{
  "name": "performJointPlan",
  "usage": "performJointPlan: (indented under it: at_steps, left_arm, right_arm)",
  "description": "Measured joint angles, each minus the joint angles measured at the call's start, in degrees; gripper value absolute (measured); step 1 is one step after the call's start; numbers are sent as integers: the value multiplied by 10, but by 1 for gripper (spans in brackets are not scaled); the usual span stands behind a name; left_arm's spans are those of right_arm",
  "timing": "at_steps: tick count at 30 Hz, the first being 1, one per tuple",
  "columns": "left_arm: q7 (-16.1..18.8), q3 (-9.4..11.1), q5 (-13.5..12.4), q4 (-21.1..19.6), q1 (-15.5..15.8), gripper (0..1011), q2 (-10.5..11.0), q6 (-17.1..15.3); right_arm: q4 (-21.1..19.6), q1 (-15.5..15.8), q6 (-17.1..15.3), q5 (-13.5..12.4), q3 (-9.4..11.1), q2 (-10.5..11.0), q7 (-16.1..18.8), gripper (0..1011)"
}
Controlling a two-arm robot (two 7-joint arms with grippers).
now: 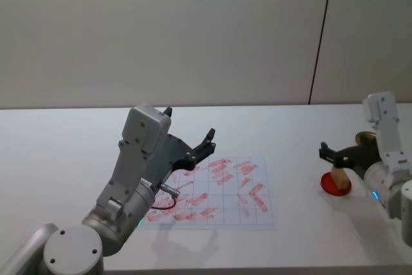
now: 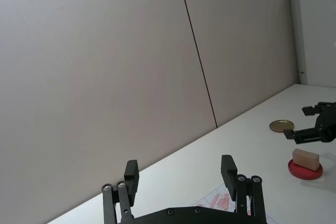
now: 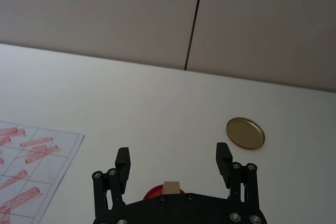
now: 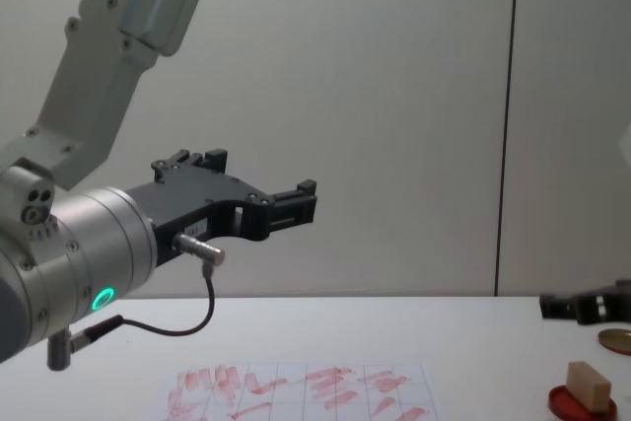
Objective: Use the one hand to pick up the stamp and affix it onto the A4 paper.
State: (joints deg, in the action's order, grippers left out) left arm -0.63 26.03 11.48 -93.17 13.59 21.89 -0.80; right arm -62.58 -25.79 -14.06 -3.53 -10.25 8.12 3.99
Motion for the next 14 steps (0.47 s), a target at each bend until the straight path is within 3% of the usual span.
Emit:
performJointPlan:
  at_steps: [14]
  left_arm:
    - [0, 0, 0, 0, 0, 993, 0, 0]
  right_arm:
    - [-88, 44, 73, 5, 9, 18, 10, 1001]
